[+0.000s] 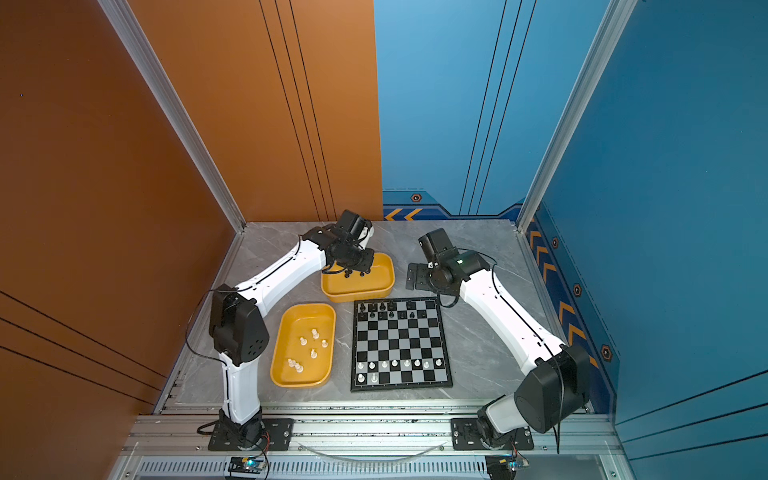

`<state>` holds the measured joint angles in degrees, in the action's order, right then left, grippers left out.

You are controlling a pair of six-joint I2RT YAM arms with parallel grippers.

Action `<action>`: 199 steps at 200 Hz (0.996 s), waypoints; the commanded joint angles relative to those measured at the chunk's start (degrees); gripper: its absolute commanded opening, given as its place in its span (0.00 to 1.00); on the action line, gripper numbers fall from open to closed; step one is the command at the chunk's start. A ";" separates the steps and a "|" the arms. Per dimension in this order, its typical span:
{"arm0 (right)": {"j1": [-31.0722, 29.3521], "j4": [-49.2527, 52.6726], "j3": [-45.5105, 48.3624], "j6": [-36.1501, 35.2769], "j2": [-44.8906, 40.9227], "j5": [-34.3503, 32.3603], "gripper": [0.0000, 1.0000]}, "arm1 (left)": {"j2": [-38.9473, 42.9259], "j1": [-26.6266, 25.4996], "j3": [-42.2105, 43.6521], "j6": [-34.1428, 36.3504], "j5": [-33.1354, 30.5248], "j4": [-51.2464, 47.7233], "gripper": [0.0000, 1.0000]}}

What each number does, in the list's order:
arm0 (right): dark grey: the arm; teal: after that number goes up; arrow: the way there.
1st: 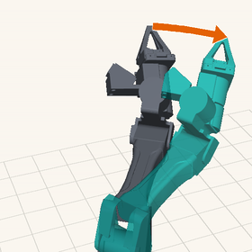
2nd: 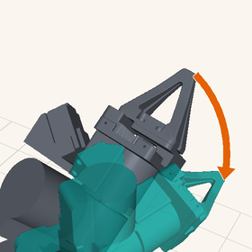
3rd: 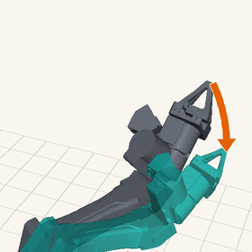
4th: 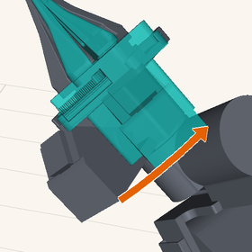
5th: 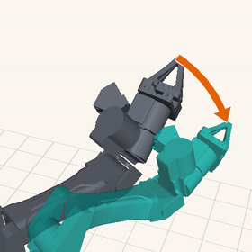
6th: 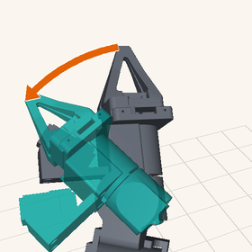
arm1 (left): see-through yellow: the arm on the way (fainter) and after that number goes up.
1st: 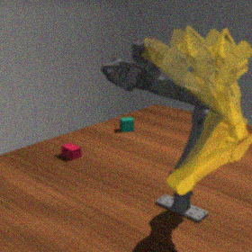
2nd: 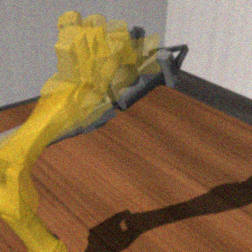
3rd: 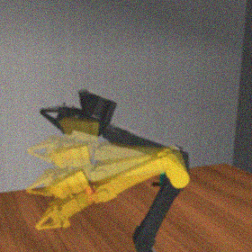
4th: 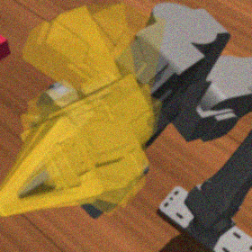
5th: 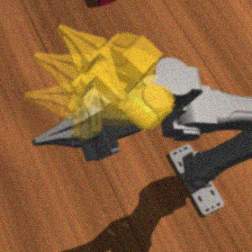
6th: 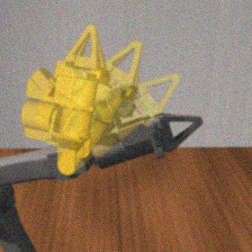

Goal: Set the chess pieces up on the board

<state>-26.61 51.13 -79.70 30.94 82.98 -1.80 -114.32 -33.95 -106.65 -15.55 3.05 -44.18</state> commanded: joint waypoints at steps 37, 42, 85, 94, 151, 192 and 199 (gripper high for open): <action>1.33 4.65 5.63 0.95 -8.54 -2.22 1.00 | 3.41 -6.05 5.63 -4.04 -0.41 1.45 0.04; 1.53 4.76 6.19 0.95 -9.16 -2.13 1.00 | 3.48 -6.45 5.90 -4.16 -0.51 1.70 0.04; 2.61 6.24 8.80 1.36 -13.51 -2.14 1.00 | 2.38 -8.90 5.39 -4.29 -1.82 2.85 0.04; 2.81 6.37 9.20 1.49 -14.25 -2.11 1.00 | 1.83 -9.18 4.82 -4.10 -1.90 2.88 0.04; 3.67 6.35 10.71 2.26 -16.61 -2.40 1.00 | -0.81 -10.78 4.25 -3.53 -0.90 4.68 0.04; 4.02 6.43 12.15 3.03 -18.39 -2.50 1.00 | -3.06 -11.58 3.48 -2.55 -0.02 6.28 0.04; 4.15 6.48 12.32 3.07 -18.62 -2.46 1.00 | -3.54 -11.66 3.26 -2.46 0.27 6.49 0.04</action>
<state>-23.11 56.03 -68.51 32.67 66.15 -2.92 -115.59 -45.08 -101.75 -18.94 2.63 -39.00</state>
